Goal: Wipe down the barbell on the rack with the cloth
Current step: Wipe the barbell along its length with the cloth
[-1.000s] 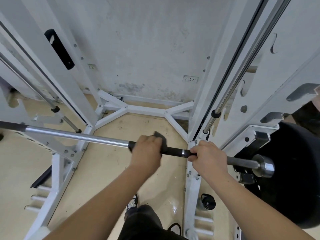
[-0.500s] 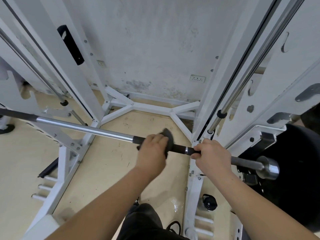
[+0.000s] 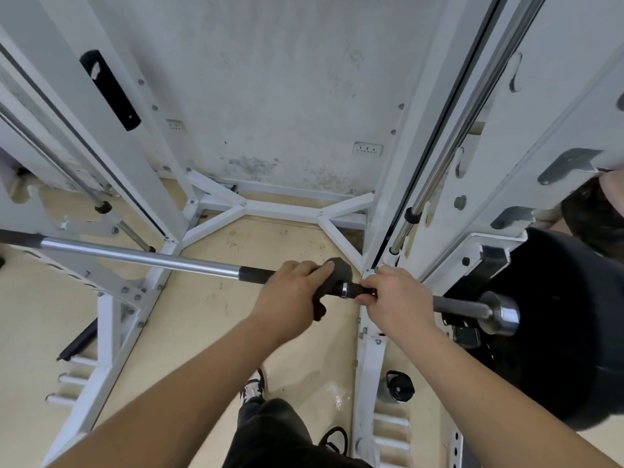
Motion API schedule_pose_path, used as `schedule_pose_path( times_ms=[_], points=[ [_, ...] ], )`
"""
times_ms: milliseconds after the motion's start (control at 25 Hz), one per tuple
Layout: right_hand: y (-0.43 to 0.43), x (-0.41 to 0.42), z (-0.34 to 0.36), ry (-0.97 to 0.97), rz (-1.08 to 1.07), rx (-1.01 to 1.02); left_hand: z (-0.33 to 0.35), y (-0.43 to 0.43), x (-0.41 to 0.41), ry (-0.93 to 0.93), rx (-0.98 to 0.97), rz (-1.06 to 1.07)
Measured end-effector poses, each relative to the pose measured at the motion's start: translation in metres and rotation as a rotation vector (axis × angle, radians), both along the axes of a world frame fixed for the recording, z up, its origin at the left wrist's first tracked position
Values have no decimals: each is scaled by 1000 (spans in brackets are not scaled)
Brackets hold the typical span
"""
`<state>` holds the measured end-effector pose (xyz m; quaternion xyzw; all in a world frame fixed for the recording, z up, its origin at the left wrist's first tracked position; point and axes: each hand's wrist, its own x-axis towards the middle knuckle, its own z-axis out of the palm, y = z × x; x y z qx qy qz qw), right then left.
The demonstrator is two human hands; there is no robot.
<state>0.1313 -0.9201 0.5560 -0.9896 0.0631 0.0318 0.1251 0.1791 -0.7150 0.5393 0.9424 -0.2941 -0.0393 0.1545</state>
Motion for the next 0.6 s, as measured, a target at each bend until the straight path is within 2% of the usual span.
schedule_pose_path(
  times_ms=[80,200,320,400,480,600],
  points=[
    [-12,-9,3,-6,-9,15,1,12,11,107,-23,80],
    [-28,-26,3,-21,-22,-104,6,-28,-15,37,10,275],
    [-36,-31,8,-7,-33,9,-1,-69,-46,-35,-28,70],
    [-48,-41,18,-29,-83,95,-2,-60,-29,-38,-16,-34],
    [-68,-62,20,-91,-152,26,1,-55,-14,9,27,45],
    [-91,-92,16,-16,-280,-60,14,-97,-31,40,101,149]
  ],
)
